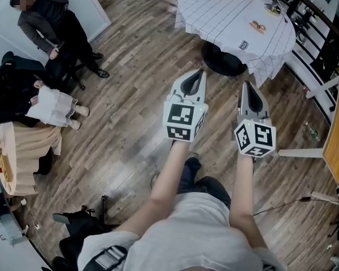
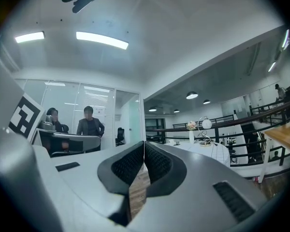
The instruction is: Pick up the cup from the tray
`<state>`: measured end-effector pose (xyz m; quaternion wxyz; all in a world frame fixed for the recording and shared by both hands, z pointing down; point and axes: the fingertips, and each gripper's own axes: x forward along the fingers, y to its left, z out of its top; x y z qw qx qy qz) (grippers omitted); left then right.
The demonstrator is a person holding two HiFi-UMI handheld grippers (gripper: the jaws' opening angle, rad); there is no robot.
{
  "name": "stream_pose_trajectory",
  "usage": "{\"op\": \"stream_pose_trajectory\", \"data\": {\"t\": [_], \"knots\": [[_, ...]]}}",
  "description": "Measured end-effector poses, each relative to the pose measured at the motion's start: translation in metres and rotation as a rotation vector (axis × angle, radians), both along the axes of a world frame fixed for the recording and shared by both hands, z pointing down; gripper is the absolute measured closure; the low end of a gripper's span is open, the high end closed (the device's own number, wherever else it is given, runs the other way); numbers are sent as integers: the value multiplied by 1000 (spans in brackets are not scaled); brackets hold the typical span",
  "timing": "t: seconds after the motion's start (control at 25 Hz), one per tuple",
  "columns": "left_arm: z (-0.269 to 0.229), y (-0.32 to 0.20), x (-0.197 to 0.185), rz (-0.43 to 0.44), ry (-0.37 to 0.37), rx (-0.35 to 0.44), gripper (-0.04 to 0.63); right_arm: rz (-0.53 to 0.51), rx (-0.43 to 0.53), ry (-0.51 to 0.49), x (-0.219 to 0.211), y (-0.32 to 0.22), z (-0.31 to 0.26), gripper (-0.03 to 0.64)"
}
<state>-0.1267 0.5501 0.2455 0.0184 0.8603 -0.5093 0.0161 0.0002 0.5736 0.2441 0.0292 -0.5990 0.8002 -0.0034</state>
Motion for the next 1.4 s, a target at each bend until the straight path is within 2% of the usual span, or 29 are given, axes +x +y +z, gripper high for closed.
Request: {"op": "stream_pose_trajectory", "data": {"t": [0.24, 0.6, 0.84, 1.4], "knots": [[7, -54, -1, 11, -8, -13, 591, 11, -13, 8, -2, -51, 4, 607], [22, -132, 18, 6, -5, -44, 589, 10, -37, 8, 20, -130, 15, 607], [28, -207, 29, -37, -14, -56, 591, -32, -37, 0, 34, -209, 17, 607], [13, -386, 84, -84, -31, -45, 591, -101, -6, -1, 85, -397, -1, 607]]}}
